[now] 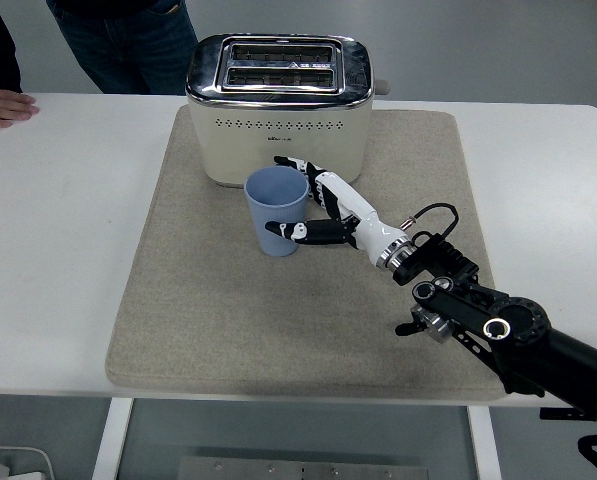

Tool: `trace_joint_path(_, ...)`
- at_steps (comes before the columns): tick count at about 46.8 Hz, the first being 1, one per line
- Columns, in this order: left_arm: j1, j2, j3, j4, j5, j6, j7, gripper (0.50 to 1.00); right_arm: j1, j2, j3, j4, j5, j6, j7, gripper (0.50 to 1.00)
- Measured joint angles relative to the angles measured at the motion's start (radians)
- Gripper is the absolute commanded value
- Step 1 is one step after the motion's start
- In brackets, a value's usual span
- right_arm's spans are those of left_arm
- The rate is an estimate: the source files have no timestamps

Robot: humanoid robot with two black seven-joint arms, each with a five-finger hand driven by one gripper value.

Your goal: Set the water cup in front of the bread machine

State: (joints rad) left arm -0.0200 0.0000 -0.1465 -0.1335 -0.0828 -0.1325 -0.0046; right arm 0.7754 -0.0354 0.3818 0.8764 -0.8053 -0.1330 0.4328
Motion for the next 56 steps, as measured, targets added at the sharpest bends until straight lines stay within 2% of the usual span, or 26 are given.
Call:
trace_joint_path(18, 0.000, 0.000, 0.000, 0.000, 0.000, 0.000, 0.000, 1.000, -0.005, -0.169, -0.009, 0.170, 0.009, 0.010, -0.001, 0.917)
trace_joint_path(26, 0.000, 0.000, -0.001, 0.000, 0.000, 0.000, 0.000, 1.000, -0.005, -0.258, -0.007, 0.186, 0.013, 0.012, -0.002, 0.919)
trace_joint_path(33, 0.000, 0.000, 0.000, 0.000, 0.000, 0.000, 0.000, 1.000, -0.005, -0.370, 0.024, 0.184, 0.019, 0.080, -0.002, 0.917)
trace_joint_path(37, 0.000, 0.000, 0.000, 0.000, 0.000, 0.000, 0.000, 1.000, -0.006, -0.408, 0.068, 0.170, 0.020, 0.115, -0.002, 0.919)
trace_joint_path(42, 0.000, 0.000, 0.000, 0.000, 0.000, 0.000, 0.000, 1.000, -0.006, -0.414, 0.114, 0.122, 0.034, 0.132, -0.012, 0.919)
trace_joint_path(47, 0.000, 0.000, 0.000, 0.000, 0.000, 0.000, 0.000, 1.000, 0.016, -0.407, 0.128, 0.038, 0.117, 0.133, -0.015, 0.919)
trace_joint_path(51, 0.000, 0.000, 0.000, 0.000, 0.000, 0.000, 0.000, 1.000, 0.061, -0.377, 0.118, -0.056, 0.191, 0.130, -0.027, 0.919)
trace_joint_path(56, 0.000, 0.000, 0.000, 0.000, 0.000, 0.000, 0.000, 1.000, 0.119, -0.296, 0.114, -0.207, 0.265, 0.123, -0.047, 0.919)
